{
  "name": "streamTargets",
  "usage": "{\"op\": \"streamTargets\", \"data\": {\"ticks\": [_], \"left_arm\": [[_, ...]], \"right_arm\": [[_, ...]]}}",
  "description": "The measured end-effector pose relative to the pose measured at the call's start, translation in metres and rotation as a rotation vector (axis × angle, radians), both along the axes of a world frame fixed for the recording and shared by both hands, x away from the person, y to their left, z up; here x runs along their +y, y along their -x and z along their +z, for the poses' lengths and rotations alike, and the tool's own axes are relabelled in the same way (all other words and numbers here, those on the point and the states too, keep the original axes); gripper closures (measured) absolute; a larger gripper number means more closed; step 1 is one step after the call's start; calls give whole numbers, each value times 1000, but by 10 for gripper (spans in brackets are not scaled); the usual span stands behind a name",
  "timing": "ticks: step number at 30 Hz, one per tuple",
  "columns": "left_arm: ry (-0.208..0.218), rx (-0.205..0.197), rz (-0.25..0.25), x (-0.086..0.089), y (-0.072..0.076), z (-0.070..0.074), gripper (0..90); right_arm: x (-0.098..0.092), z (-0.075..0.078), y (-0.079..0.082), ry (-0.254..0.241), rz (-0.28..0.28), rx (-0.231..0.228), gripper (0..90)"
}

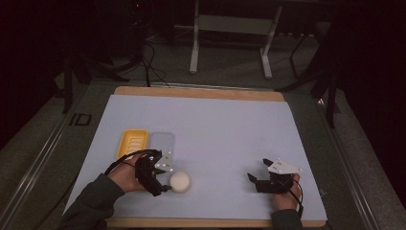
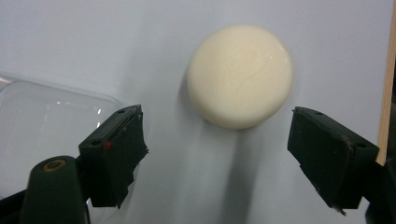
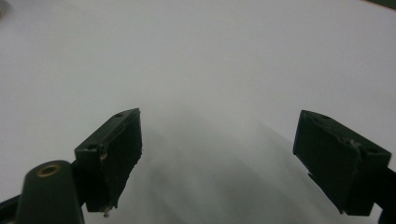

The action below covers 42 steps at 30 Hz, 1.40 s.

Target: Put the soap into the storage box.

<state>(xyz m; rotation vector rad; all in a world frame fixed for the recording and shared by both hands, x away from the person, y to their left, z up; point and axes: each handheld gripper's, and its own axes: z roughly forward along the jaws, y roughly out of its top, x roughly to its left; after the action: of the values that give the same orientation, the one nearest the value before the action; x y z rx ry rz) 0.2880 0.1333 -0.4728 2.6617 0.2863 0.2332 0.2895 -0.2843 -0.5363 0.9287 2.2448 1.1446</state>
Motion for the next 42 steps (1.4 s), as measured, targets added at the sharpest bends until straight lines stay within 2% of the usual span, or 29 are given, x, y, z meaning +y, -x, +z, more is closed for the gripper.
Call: {"op": "streamTargets", "data": {"ticks": [12,15,24,32,42], "left_arm": [[-37,22,-36,-16,-4,-2,182],[-53,11,-39,-22,-5,-3,152],[-92,22,-70,-34,-5,-8,145],[-93,45,-78,-41,-5,-11,125],[-140,52,-93,-51,-7,-18,101]], "right_arm": [[0,0,0,0,1,-7,154],[0,0,0,0,1,-7,154],[0,0,0,2,1,-8,154],[0,0,0,5,4,-10,154],[0,0,0,6,5,-11,154]]}}
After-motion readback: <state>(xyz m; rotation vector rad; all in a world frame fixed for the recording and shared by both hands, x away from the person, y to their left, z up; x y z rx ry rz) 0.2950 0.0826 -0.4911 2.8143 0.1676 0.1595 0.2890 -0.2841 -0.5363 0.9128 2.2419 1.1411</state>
